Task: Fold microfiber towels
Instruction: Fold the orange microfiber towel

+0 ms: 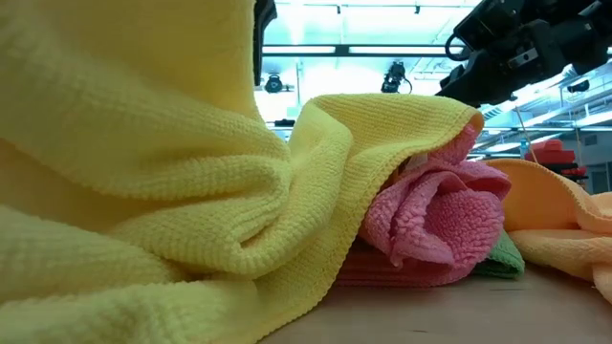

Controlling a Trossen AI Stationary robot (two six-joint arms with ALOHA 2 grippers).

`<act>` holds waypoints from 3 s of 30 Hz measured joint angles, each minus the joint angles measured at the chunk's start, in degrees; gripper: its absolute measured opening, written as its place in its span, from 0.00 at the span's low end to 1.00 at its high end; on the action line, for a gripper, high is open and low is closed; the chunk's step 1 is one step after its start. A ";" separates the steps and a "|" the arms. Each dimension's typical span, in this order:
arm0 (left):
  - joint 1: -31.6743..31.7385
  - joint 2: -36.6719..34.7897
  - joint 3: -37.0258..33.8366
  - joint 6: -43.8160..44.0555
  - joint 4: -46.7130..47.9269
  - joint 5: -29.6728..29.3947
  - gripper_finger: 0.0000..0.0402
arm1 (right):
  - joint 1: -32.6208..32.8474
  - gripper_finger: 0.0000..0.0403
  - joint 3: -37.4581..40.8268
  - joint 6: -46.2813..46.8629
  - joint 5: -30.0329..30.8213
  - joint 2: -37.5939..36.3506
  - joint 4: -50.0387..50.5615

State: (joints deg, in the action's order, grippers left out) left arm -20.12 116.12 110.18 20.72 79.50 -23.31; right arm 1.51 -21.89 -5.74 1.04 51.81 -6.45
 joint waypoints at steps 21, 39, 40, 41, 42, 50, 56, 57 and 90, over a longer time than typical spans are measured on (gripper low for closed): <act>-8.23 0.26 -0.01 11.68 -6.03 -3.91 0.07 | -1.33 0.11 0.00 -1.33 -2.11 1.16 0.07; -9.63 0.26 -0.01 2.59 -17.07 -8.21 0.07 | 8.01 0.11 -0.02 -8.81 -12.88 12.99 -12.43; -9.38 0.26 -0.01 1.78 -17.79 -8.28 0.07 | 8.92 0.11 -0.02 -9.74 -13.42 13.69 -12.72; -9.08 0.26 -0.01 1.06 -18.43 -8.26 0.06 | 9.78 0.11 -0.02 -10.29 -13.90 14.49 -13.36; -8.86 0.26 -0.01 0.62 -18.89 -8.38 0.06 | 10.64 0.11 -0.02 -10.38 -13.98 15.13 -13.45; -5.63 0.30 -0.01 -0.38 -19.41 -17.14 0.03 | 16.65 0.17 -1.84 -6.18 -10.33 20.80 -13.40; -2.65 0.30 -0.01 -0.38 -19.28 -17.40 0.06 | 20.35 0.34 -4.24 -6.02 -0.89 25.59 -13.26; -2.34 0.30 -0.01 -0.38 -19.26 -17.40 0.06 | 20.61 0.37 -4.74 -5.78 0.25 26.15 -13.15; -1.46 0.30 -0.01 -3.00 -16.02 -17.40 0.04 | 19.64 0.01 -10.45 -6.49 4.20 22.72 0.81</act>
State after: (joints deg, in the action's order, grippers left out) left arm -21.58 116.42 110.17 17.72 63.48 -40.71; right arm 21.15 -32.34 -12.23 5.23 74.53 -5.64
